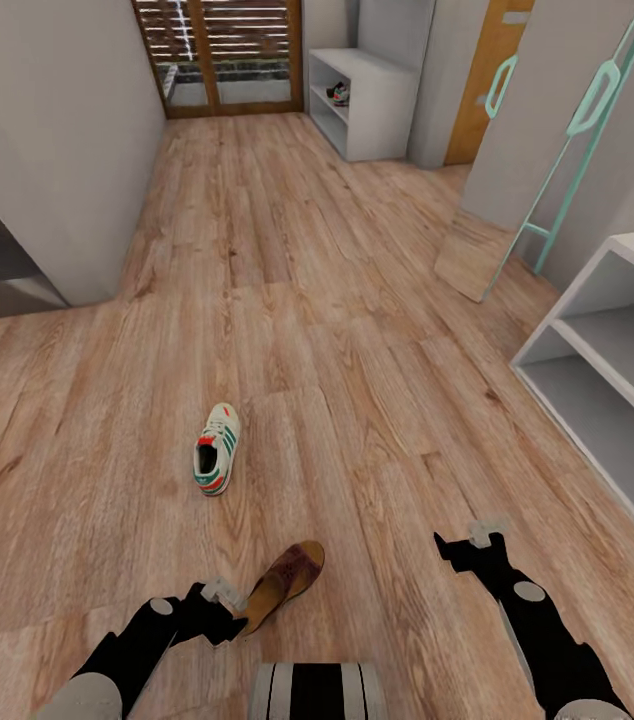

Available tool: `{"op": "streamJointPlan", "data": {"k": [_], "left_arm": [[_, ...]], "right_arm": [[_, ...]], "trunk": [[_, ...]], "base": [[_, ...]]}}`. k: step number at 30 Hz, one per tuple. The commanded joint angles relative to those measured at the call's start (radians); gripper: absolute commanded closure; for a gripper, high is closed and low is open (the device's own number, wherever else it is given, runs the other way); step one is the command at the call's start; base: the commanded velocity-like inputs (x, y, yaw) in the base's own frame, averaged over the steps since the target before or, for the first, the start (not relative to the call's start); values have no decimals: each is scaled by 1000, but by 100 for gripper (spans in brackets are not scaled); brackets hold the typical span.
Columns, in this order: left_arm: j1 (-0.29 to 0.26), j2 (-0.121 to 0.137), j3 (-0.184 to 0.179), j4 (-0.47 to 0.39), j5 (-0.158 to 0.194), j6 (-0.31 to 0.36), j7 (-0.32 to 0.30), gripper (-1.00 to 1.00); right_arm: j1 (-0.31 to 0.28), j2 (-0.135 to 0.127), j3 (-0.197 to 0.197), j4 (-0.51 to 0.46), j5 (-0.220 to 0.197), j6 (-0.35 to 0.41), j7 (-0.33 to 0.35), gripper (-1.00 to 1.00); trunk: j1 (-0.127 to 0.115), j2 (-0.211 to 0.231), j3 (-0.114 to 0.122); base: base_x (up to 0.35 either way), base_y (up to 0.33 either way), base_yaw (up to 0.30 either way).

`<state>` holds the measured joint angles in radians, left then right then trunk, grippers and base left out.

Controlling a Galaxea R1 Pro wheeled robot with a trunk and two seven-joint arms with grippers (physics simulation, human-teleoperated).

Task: Pick up the two gym shoes and the two sandals from the corridor floor and place them onto the hallstand (shoe rack) in the corridor, making sure they are on the rack and not on the floor. Arrange them so the two gym shoes are next to each other and the two sandals are next to each other.

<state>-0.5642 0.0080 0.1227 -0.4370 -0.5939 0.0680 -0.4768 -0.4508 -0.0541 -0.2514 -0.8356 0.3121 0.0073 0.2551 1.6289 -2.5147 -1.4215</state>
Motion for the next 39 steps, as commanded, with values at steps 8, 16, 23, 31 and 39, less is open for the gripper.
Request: {"op": "streamJointPlan", "data": {"k": [8,16,23,31,39], "left_arm": [[-37,1,8,-6,-48,69,-9,-100],[-44,-3,8,-15,-68,77,-9,-100],[-44,-12,8,-17,-70,78,-10,-100],[-45,-15,9,-17,-70,78,-9,-100],[-45,-16,10,-17,-70,78,-9,-100]], "right_arm": [[0,10,3,-281,2,315,22,-100],[0,14,4,-338,-5,407,129,-100],[0,13,3,-342,-4,416,161,-100],[0,7,1,-343,-2,416,162,-100],[0,2,0,-344,-2,416,162,-100]], "trunk": [[0,0,-1],[0,0,-1],[1,-1,-13],[3,-2,-32],[3,-2,-32]], "base": [[0,0,0],[0,0,0],[0,0,0],[0,0,0],[0,0,-110]]}}
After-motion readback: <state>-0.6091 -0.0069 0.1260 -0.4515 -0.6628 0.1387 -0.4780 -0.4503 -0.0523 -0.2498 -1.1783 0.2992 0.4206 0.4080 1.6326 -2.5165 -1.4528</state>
